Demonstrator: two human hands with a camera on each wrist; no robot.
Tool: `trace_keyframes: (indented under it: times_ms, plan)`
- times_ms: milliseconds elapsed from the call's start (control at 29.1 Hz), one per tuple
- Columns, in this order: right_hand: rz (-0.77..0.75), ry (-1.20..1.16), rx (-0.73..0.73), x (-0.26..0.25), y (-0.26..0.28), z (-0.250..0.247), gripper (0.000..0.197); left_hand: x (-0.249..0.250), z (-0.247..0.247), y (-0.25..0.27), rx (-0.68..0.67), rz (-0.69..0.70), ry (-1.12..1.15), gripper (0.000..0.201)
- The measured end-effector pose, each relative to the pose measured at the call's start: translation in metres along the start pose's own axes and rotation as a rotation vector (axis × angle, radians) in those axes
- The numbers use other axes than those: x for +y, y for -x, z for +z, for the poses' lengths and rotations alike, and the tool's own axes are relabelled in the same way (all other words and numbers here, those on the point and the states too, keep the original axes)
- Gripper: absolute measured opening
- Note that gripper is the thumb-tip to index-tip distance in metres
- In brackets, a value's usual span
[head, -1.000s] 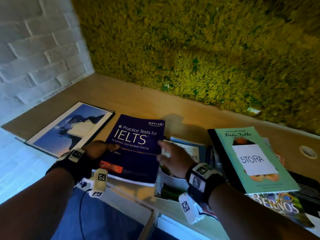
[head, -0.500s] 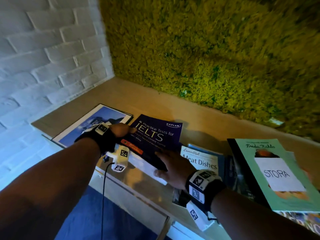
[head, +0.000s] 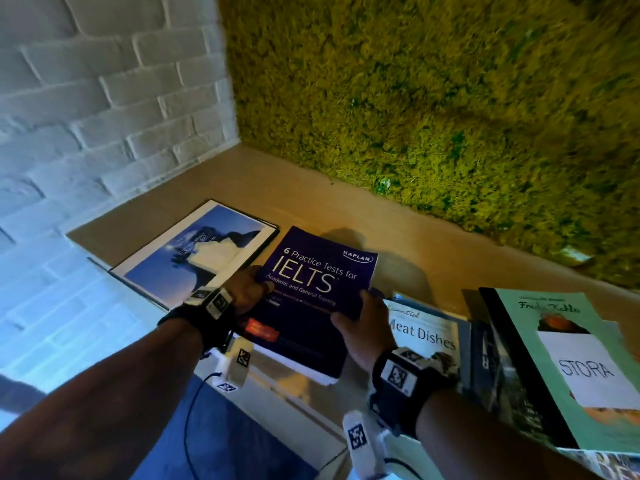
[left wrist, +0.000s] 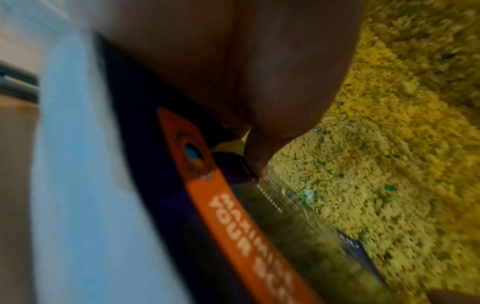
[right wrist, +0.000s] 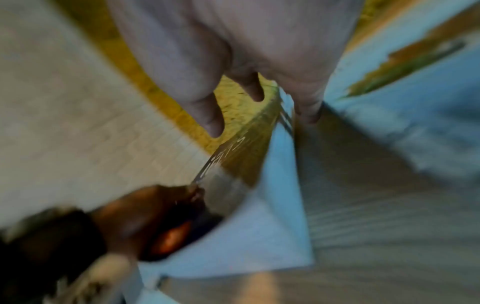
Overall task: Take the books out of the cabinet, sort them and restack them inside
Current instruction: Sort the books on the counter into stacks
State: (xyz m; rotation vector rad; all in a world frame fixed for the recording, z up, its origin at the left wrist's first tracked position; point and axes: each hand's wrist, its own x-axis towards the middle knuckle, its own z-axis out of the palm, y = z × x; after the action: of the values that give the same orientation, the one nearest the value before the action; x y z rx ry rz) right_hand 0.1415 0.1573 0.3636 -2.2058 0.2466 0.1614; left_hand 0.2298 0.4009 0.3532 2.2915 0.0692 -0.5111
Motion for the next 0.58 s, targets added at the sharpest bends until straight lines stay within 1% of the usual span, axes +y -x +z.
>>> trace_keyframes:
  times_ms: [34,69,103,137,172,206,240,309,378,446,584]
  plan:
    - [0.039,-0.121,0.011,0.001,-0.004,0.003,0.066,-0.002,0.0,0.002,0.019,-0.011,-0.069,0.078]
    - [0.069,-0.175,-0.013,0.001,-0.006,0.008,0.064,-0.004,-0.003,0.002,0.076,-0.033,-0.196,0.07]
    - [0.086,-0.176,-0.051,-0.002,-0.005,0.014,0.061,-0.007,-0.007,0.004,0.168,-0.039,-0.366,0.06]
    - [0.092,-0.137,-0.077,-0.004,-0.004,0.02,0.061,-0.011,-0.012,0.008,0.26,-0.031,-0.474,0.054]
    - [0.097,-0.055,-0.088,-0.002,-0.004,0.026,0.063,-0.018,-0.018,0.011,0.331,-0.028,-0.501,0.053]
    - [0.104,0.016,-0.087,0.0,-0.003,0.029,0.068,-0.027,-0.025,0.012,0.368,-0.054,-0.512,0.055]
    - [0.119,0.073,-0.084,0.003,-0.004,0.032,0.072,-0.039,-0.031,0.01,0.367,-0.077,-0.523,0.057]
    - [0.144,0.107,-0.089,0.005,-0.007,0.035,0.081,-0.058,-0.04,0.008,0.293,-0.105,-0.583,0.058]
    - [0.167,0.125,-0.086,0.007,-0.011,0.037,0.089,-0.067,-0.042,0.003,0.278,-0.099,-0.608,0.057]
    - [0.184,0.162,-0.084,0.008,-0.014,0.041,0.093,-0.066,-0.043,0.0,0.288,-0.084,-0.607,0.06]
    - [0.178,0.145,-0.09,0.001,-0.016,0.048,0.092,-0.057,-0.041,-0.005,0.275,-0.124,-0.611,0.06]
